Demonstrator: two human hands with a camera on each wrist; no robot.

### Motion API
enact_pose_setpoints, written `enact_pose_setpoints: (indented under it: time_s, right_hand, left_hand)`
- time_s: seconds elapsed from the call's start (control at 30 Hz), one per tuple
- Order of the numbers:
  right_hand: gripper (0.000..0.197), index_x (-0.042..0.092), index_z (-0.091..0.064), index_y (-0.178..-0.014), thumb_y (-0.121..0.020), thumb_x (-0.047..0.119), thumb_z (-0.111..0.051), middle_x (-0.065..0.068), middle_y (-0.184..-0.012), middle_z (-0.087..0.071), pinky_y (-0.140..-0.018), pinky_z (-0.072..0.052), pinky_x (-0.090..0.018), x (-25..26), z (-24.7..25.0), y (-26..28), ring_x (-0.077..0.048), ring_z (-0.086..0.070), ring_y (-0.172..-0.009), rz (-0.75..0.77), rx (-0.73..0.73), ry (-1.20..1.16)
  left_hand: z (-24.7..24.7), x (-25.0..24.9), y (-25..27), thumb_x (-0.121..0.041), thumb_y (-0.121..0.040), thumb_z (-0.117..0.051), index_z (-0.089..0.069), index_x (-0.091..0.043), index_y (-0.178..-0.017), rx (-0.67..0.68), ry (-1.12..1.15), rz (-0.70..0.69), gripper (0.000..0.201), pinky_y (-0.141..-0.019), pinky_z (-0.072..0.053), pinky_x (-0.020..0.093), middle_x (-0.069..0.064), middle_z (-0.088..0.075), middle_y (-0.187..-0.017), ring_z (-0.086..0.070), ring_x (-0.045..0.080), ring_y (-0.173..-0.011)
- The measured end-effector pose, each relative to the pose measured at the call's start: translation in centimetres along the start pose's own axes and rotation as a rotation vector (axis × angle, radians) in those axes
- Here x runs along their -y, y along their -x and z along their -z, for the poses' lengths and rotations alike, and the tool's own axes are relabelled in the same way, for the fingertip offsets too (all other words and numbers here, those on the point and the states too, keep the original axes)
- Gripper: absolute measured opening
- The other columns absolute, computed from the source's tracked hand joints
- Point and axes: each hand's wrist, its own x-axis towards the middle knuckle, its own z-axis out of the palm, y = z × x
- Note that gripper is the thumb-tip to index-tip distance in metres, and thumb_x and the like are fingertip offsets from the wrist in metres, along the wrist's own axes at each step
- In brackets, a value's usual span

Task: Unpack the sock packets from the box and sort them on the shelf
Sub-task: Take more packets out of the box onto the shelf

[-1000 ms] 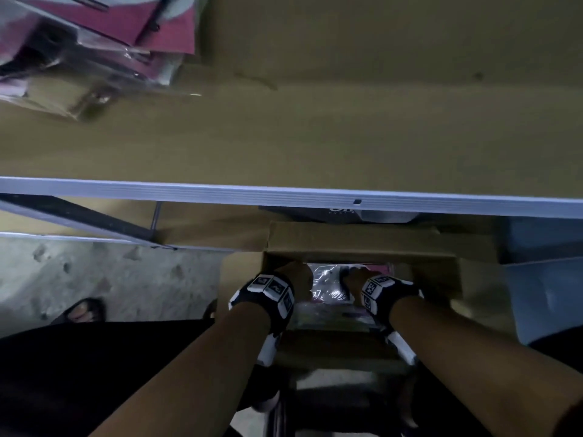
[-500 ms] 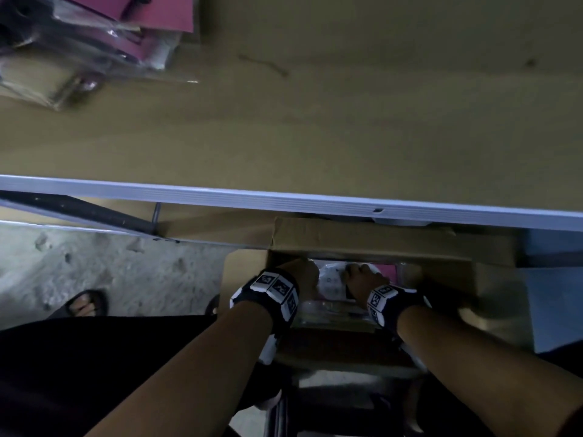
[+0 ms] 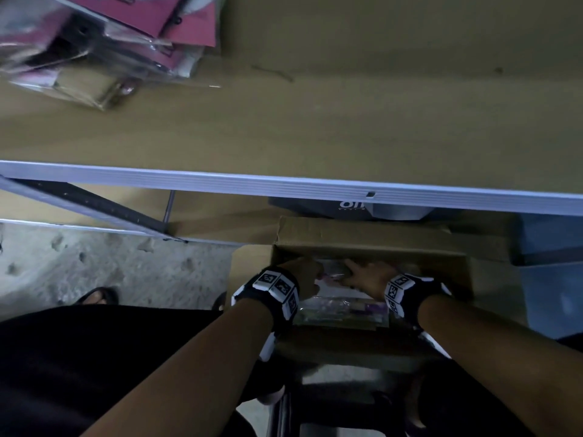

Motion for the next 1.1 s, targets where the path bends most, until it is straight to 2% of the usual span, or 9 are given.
enact_pose_setpoints:
  time_s: [0.13,0.37,0.57,0.67,0.8,0.9,0.93,1.03,1.1]
  right_hand:
    - [0.049,0.014,-0.032,-0.147,-0.099,0.022,-0.04,-0.013,-0.153,-0.028,-0.107,-0.034,-0.042,-0.1,0.4,0.4,-0.034,-0.036,-0.135,-0.026,0.032,0.108]
    - [0.04,0.019,-0.056,-0.131,-0.093,0.03,-0.051,-0.006,-0.157,-0.018,-0.106,-0.032,-0.046,0.0,-0.8,0.9,-0.032,-0.032,-0.131,-0.006,-0.008,0.301]
    - [0.046,0.02,-0.034,-0.145,-0.099,0.021,-0.035,-0.011,-0.156,-0.018,-0.107,-0.031,-0.049,1.0,-2.1,-0.4,-0.036,-0.026,-0.138,0.023,-0.028,0.301]
    - [0.056,0.013,-0.045,-0.134,-0.088,0.029,-0.017,-0.023,-0.134,-0.048,-0.087,-0.049,-0.047,0.6,-2.4,-2.2,-0.04,-0.056,-0.11,-0.016,-0.074,0.275]
    - [0.045,0.014,-0.077,-0.085,-0.072,0.023,-0.035,-0.018,-0.095,-0.071,-0.046,-0.053,-0.046,-0.4,-4.5,-3.9,-0.041,-0.064,-0.067,-0.012,-0.121,0.328]
    - [0.021,0.011,-0.079,-0.076,-0.057,0.014,-0.07,-0.017,-0.095,-0.072,-0.046,-0.053,-0.046,0.3,-3.8,-2.6,-0.043,-0.065,-0.066,0.03,-0.091,0.288]
    - [0.023,0.009,-0.078,-0.076,-0.054,0.008,-0.071,-0.017,-0.096,-0.072,-0.047,-0.053,-0.046,0.1,-3.9,-2.6,-0.043,-0.065,-0.067,0.033,-0.073,0.277]
    - [0.04,0.007,-0.077,-0.079,-0.074,0.016,-0.038,-0.015,-0.095,-0.071,-0.047,-0.052,-0.041,-0.1,-3.7,-2.6,-0.04,-0.063,-0.064,0.002,-0.109,0.242]
    - [0.043,0.008,-0.075,-0.073,-0.075,0.014,-0.033,-0.014,-0.086,-0.069,-0.044,-0.049,-0.037,-0.1,-3.2,-2.1,-0.036,-0.059,-0.055,0.007,-0.161,0.251]
  left_hand:
    - [-0.1,0.4,0.6,-0.018,-0.094,-0.054,-0.055,-0.01,-0.125,-0.034,0.02,-0.014,0.032,-0.094,-0.047,0.035,0.013,-0.056,-0.129,-0.056,0.03,-0.114]
    - [-0.6,0.8,1.0,-0.022,-0.094,-0.055,-0.057,-0.009,-0.12,-0.047,0.019,0.014,0.029,-0.097,-0.046,0.035,0.011,-0.054,-0.13,-0.054,0.027,-0.117]
    - [-0.6,1.1,1.5,-0.022,-0.094,-0.054,-0.056,-0.007,-0.122,-0.039,0.048,-0.005,0.032,-0.095,-0.047,0.039,0.013,-0.055,-0.128,-0.056,0.031,-0.115]
    - [-0.4,1.1,1.8,-0.017,-0.096,-0.05,-0.053,0.003,-0.124,-0.014,0.03,-0.032,0.035,-0.092,-0.046,0.039,0.021,-0.058,-0.124,-0.057,0.035,-0.113]
    - [0.2,1.4,1.4,-0.016,-0.1,-0.044,-0.051,0.004,-0.129,0.027,-0.02,-0.039,0.036,-0.095,-0.042,0.037,0.021,-0.053,-0.131,-0.052,0.036,-0.12]
    - [0.4,1.6,1.2,-0.016,-0.1,-0.043,-0.054,0.004,-0.125,0.03,-0.01,-0.005,0.033,-0.094,-0.043,0.039,0.019,-0.055,-0.128,-0.053,0.035,-0.117]
    - [0.4,1.6,1.1,-0.015,-0.1,-0.043,-0.055,0.005,-0.121,0.044,-0.006,-0.015,0.032,-0.093,-0.044,0.04,0.02,-0.056,-0.126,-0.054,0.036,-0.115]
    - [0.2,1.6,0.6,-0.013,-0.096,-0.048,-0.058,0.004,-0.115,0.012,0.024,-0.022,0.028,-0.094,-0.047,0.041,0.021,-0.058,-0.12,-0.056,0.037,-0.112]
    - [0.0,1.6,0.6,-0.016,-0.095,-0.051,-0.057,-0.001,-0.118,-0.017,0.019,-0.01,0.029,-0.093,-0.047,0.039,0.017,-0.057,-0.124,-0.055,0.034,-0.114]
